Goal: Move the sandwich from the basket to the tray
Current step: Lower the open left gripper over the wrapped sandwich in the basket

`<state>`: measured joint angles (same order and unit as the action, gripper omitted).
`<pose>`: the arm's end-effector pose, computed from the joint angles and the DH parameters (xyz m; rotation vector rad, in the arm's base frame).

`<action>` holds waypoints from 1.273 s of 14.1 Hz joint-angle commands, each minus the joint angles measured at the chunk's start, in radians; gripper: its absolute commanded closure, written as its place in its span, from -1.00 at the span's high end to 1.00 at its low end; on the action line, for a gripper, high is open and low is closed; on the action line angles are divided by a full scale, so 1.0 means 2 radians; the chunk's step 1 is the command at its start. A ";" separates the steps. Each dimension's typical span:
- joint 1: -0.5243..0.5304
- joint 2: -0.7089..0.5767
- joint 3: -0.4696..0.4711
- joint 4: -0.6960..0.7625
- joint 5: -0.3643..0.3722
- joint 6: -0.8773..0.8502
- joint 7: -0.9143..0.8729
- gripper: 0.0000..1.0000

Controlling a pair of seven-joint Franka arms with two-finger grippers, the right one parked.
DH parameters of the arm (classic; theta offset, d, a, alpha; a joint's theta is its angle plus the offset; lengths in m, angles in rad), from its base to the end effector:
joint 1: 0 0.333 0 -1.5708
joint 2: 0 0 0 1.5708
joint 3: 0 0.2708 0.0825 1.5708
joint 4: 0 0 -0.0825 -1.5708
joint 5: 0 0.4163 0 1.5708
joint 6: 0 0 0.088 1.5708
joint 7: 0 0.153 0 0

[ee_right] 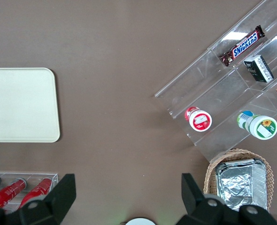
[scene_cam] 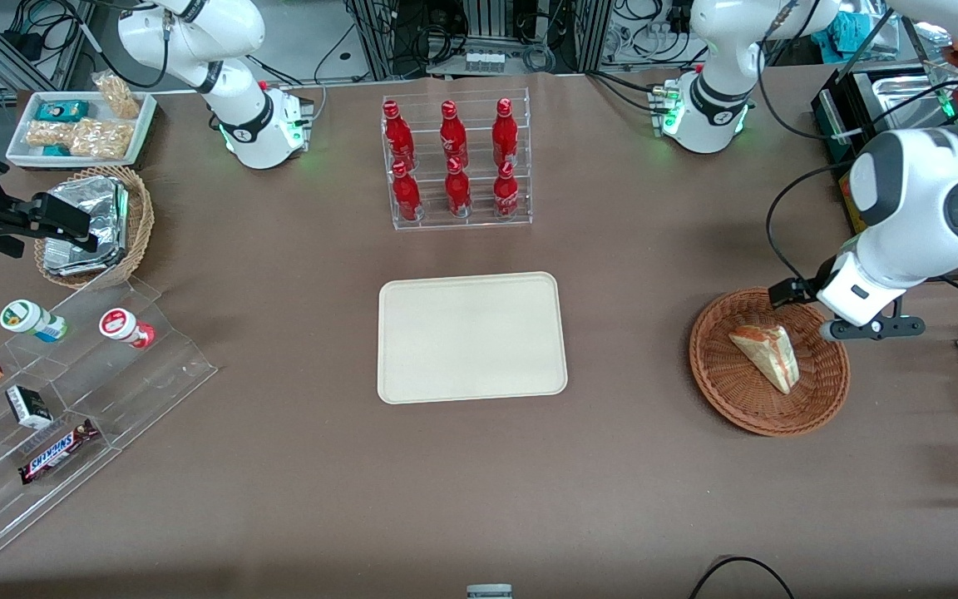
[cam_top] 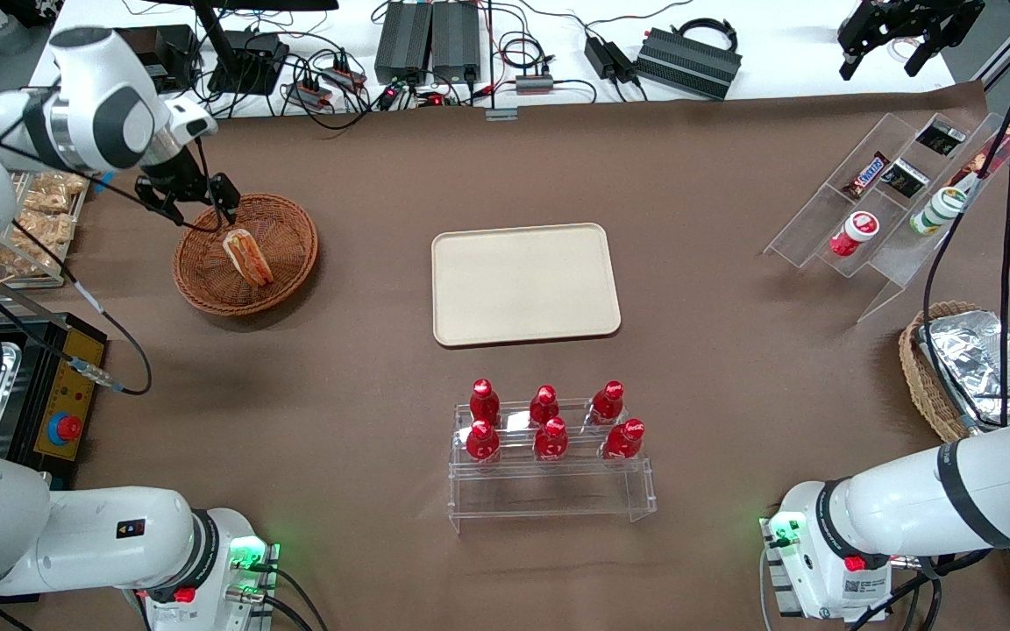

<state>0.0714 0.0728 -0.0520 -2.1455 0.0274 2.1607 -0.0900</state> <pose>0.5627 0.0128 0.2540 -3.1164 -0.1458 0.0886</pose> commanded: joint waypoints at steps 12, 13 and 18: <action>-0.002 0.078 -0.006 -0.016 0.005 0.151 -0.414 1.00; -0.002 0.092 -0.006 -0.013 0.005 0.164 -0.414 1.00; -0.002 0.115 -0.006 -0.019 0.006 0.188 -0.407 -0.28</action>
<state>0.0724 0.2991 -0.0656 -2.1962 0.0273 2.5359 -0.8935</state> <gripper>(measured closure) 0.128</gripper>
